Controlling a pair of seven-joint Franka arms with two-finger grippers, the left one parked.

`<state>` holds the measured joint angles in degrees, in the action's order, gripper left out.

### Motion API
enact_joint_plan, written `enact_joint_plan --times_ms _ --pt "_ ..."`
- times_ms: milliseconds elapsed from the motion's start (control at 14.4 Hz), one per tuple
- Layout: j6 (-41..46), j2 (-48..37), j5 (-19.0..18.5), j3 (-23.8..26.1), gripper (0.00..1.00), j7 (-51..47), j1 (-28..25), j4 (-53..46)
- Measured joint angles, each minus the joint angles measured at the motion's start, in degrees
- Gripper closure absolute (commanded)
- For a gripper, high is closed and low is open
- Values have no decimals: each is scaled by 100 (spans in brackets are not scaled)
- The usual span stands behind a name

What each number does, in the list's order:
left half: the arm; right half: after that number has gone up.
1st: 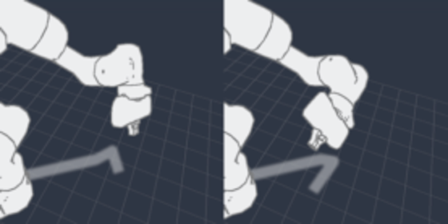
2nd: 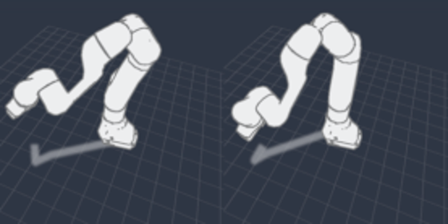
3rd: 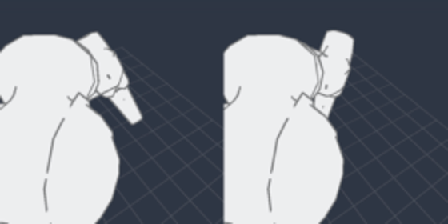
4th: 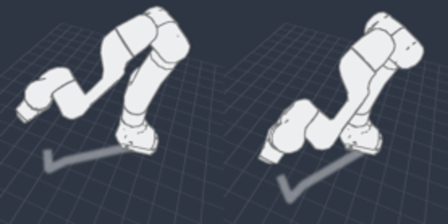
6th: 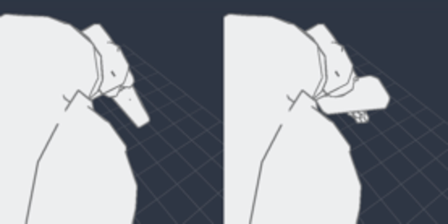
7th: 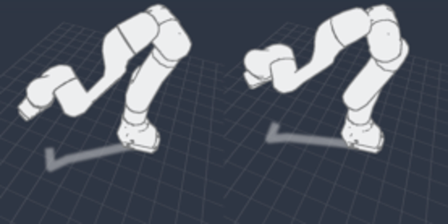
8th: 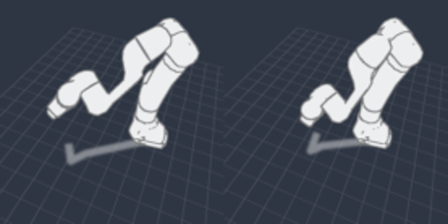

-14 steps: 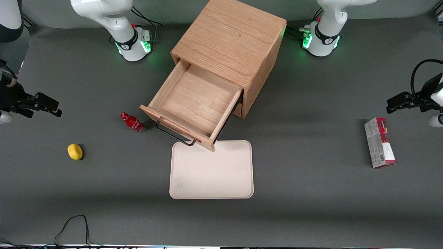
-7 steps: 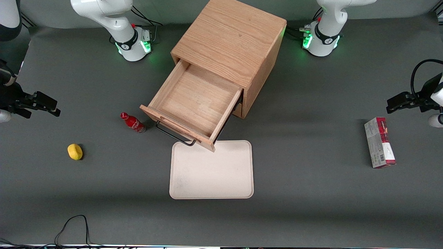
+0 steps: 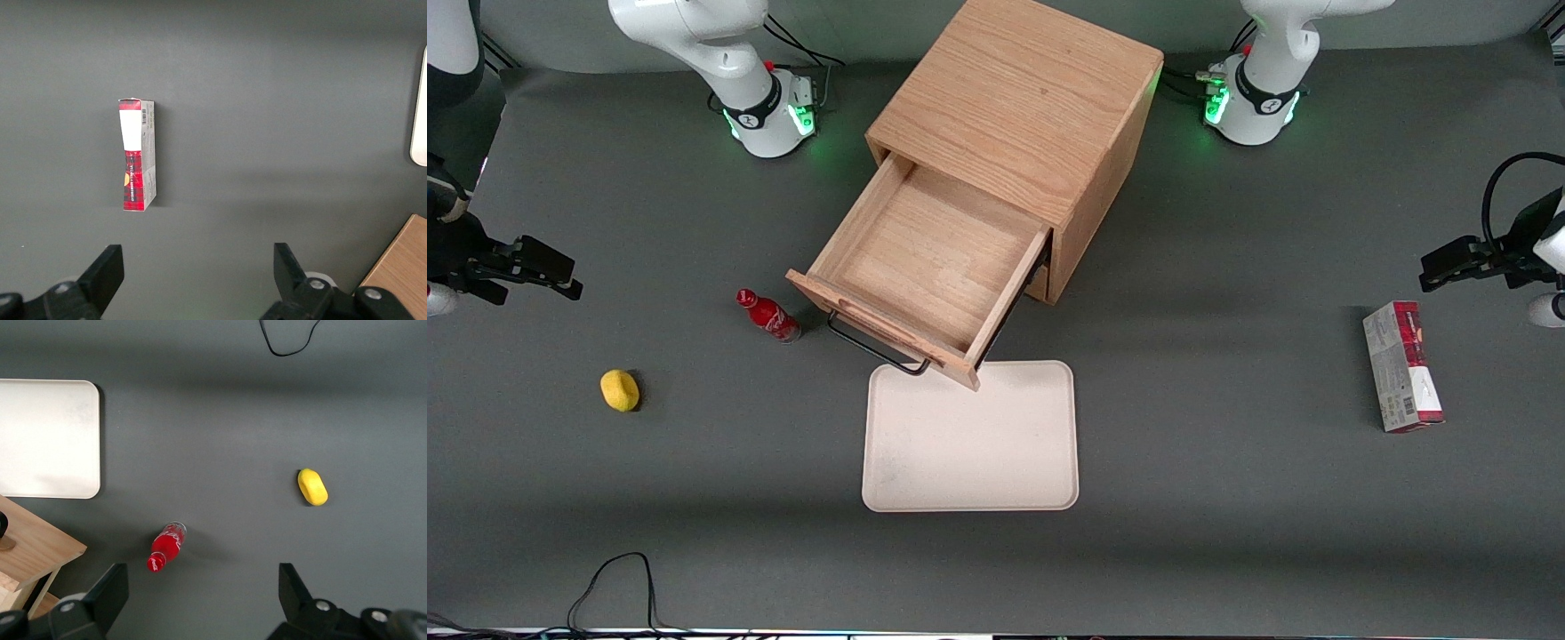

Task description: Open upper drawer

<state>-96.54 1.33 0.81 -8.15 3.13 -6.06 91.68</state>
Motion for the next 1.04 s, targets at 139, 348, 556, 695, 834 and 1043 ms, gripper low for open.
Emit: enact_joint_plan --times_ms 139,348,556,695,834,1043 --pt "0 10 0 0 0 -4 0 0" --pt "0 20 0 0 0 -65 0 0" --pt "0 21 0 0 0 -68 0 0" --pt "6 23 0 0 0 -71 0 0" --pt "158 26 0 0 0 -80 0 0" --pt "282 26 0 0 0 -94 2 0"
